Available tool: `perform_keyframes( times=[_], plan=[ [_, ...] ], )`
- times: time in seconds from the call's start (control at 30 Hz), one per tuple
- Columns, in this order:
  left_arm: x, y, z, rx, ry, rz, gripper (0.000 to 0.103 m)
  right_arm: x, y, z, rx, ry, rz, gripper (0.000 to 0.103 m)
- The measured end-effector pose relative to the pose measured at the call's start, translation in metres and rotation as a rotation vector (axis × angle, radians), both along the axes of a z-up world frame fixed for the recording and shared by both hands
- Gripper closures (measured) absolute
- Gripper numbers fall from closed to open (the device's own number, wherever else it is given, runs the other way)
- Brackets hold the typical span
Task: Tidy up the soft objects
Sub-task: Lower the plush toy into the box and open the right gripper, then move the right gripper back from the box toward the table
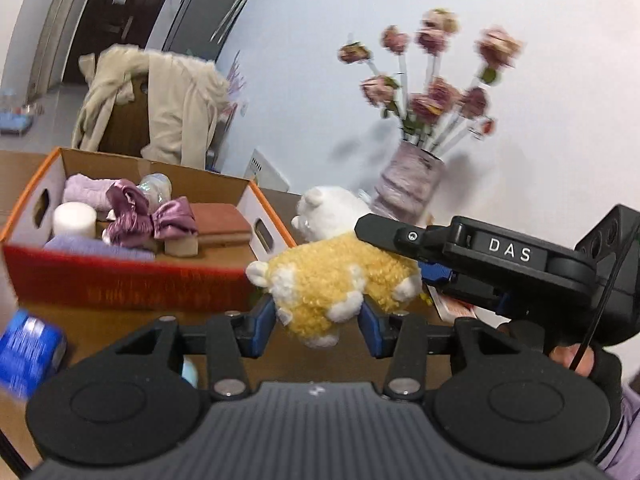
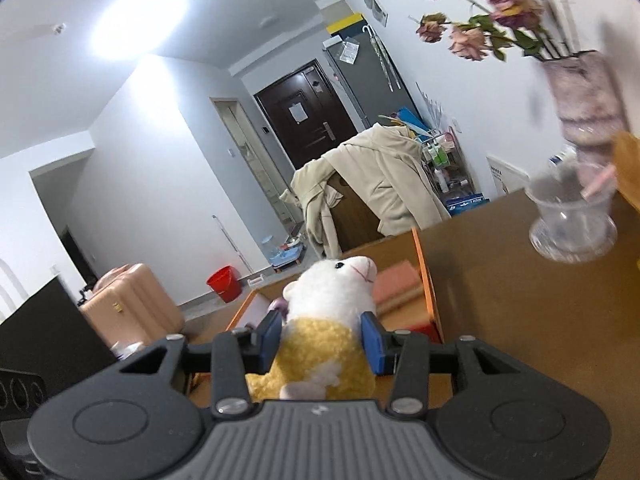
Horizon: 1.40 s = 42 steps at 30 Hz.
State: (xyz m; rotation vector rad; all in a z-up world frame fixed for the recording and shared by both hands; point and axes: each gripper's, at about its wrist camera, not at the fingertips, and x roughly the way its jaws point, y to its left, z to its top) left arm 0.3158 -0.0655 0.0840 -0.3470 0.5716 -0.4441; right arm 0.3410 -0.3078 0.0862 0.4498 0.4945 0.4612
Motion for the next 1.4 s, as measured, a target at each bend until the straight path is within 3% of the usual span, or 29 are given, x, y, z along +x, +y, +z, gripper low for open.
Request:
perform_keyframes(
  times=[0.2, 0.3, 0.4, 0.47, 0.6, 0.77, 0.87, 0.97, 1.07, 1.1, 1.17, 1.27, 1.4],
  plan=[
    [0.101, 0.013, -0.018, -0.022, 0.109, 0.021, 0.058, 0.102, 0.021, -0.018, -0.043, 0.065, -0.016, 0.061],
    [0.134, 0.011, -0.039, 0.037, 0.159, 0.026, 0.057, 0.14, 0.03, -0.04, -0.09, 0.116, -0.031, 0.063],
    [0.14, 0.009, -0.053, 0.096, 0.137, 0.029, 0.058, 0.152, 0.05, -0.06, -0.273, 0.107, -0.044, 0.086],
    [0.132, 0.015, -0.055, 0.076, 0.121, 0.012, 0.058, 0.147, 0.064, -0.069, -0.391, 0.069, -0.048, 0.086],
    [0.11, 0.027, -0.047, 0.091, 0.089, 0.025, 0.058, 0.139, 0.071, -0.067, -0.421, 0.06, -0.038, 0.086],
    [0.066, 0.048, -0.011, 0.148, 0.006, 0.088, 0.057, 0.107, 0.062, -0.026, -0.387, -0.01, -0.044, 0.084],
    [0.024, 0.062, 0.01, 0.191, -0.065, 0.137, 0.045, 0.07, 0.053, 0.002, -0.371, -0.061, -0.031, 0.083],
    [-0.027, 0.069, 0.016, 0.24, -0.121, 0.168, 0.028, 0.021, 0.046, 0.022, -0.359, -0.118, -0.012, 0.069],
    [-0.074, 0.075, 0.009, 0.258, -0.134, 0.215, 0.021, -0.033, 0.043, 0.03, -0.353, -0.171, -0.013, 0.051],
    [-0.087, 0.077, 0.005, 0.258, -0.132, 0.223, 0.02, -0.048, 0.044, 0.028, -0.352, -0.185, -0.012, 0.04],
    [-0.113, 0.079, -0.006, 0.255, -0.114, 0.245, 0.02, -0.08, 0.047, 0.02, -0.351, -0.209, -0.012, 0.029],
    [-0.143, 0.083, -0.026, 0.257, -0.09, 0.256, 0.018, -0.122, 0.057, -0.006, -0.364, -0.202, -0.005, 0.027],
    [-0.17, 0.085, -0.047, 0.295, -0.056, 0.231, 0.018, -0.158, 0.065, -0.043, -0.341, -0.115, -0.018, 0.024]
  ],
)
